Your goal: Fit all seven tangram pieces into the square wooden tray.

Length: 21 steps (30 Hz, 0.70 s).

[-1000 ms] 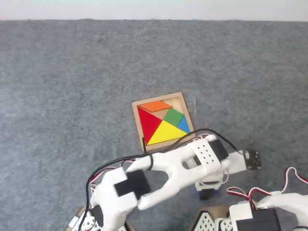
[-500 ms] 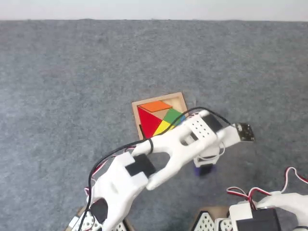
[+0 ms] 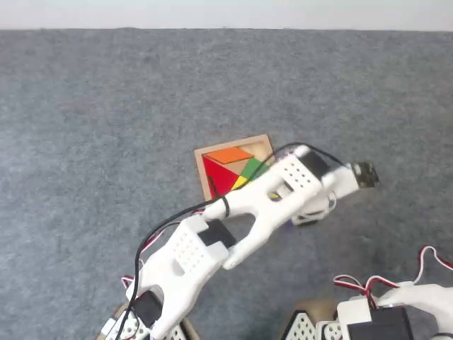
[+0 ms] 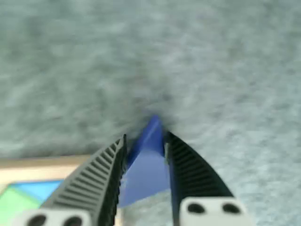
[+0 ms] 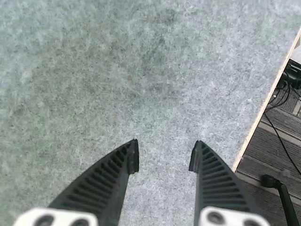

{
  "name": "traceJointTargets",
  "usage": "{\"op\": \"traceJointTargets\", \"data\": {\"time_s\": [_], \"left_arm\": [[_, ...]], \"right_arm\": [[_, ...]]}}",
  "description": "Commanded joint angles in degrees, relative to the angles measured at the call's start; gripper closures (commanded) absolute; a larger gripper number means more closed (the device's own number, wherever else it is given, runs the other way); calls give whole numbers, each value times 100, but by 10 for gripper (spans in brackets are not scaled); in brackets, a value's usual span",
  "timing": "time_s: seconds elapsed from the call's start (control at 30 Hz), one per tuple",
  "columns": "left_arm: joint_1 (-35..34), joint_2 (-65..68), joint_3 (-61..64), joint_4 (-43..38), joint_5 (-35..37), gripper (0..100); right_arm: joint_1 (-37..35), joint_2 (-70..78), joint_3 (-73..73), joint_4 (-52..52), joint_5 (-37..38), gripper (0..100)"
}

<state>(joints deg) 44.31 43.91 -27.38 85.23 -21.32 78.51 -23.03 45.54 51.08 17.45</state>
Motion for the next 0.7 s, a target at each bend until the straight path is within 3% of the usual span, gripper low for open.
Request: {"op": "traceJointTargets", "data": {"time_s": [0.0,0.13,0.33,0.5,0.67], "left_arm": [[-44,-105,-1024,651,167,839],[-44,-105,-2079,1398,290,761],[-369,-105,-3011,1512,738,750],[-2022,-105,-4259,1521,1943,750],[-3719,-105,-4760,1547,2303,750]], "right_arm": [[-22,-312,-79,4,114,808],[-22,-681,-53,119,123,808],[-620,-1226,-35,637,466,808],[-1657,-1288,-70,813,527,808],[-3380,-1288,-79,1138,545,808]]}}
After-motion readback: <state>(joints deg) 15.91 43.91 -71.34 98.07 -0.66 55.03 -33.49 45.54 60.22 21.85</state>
